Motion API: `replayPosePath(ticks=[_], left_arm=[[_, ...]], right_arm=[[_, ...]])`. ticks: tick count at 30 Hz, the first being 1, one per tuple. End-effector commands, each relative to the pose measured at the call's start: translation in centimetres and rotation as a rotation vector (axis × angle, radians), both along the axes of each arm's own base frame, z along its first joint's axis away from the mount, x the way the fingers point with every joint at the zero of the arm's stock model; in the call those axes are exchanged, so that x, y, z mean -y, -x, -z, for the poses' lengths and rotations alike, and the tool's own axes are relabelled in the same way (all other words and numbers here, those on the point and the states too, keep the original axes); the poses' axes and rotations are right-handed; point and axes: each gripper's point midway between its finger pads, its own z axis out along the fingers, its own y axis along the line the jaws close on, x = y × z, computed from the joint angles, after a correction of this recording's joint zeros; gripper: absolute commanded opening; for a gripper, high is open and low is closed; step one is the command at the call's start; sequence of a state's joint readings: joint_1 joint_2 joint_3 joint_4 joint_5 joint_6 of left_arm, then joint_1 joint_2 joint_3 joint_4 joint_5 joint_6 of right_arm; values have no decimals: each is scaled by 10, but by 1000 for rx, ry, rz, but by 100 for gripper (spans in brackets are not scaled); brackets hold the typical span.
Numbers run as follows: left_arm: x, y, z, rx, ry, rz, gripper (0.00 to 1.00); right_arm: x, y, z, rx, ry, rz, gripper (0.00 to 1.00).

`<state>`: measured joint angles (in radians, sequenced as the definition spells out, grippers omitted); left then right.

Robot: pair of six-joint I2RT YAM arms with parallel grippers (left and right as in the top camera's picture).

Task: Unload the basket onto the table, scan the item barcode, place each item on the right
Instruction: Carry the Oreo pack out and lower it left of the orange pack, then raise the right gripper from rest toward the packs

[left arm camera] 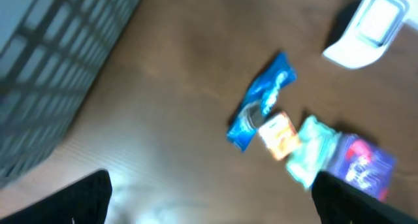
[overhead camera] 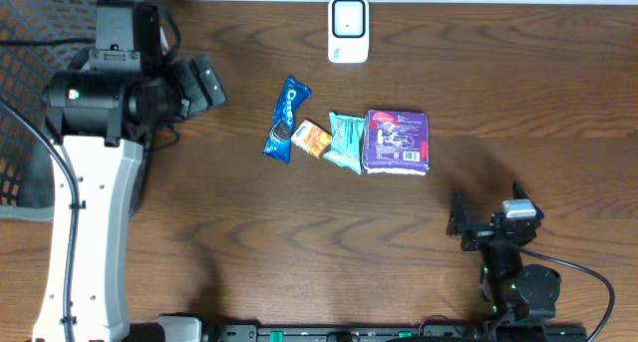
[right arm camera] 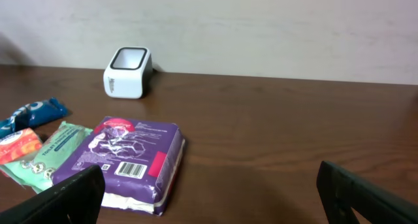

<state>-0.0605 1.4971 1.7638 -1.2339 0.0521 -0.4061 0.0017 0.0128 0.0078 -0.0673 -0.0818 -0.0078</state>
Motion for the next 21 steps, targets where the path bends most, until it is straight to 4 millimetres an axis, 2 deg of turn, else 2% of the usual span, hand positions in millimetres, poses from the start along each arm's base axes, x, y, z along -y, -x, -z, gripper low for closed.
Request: replayPosePath(ticks=[1,7,21], left_arm=[[-11,10,7,-56,-56,-10,98],[-11,25,14,-122,-60,-8,98],[-11,25,14,-122,-60,-8,98]], right_arm=[[1,0,1,-2,-11,2,99],[1,0,1,-2,-11,2,99],[1,0,1,-2,-11,2,99]])
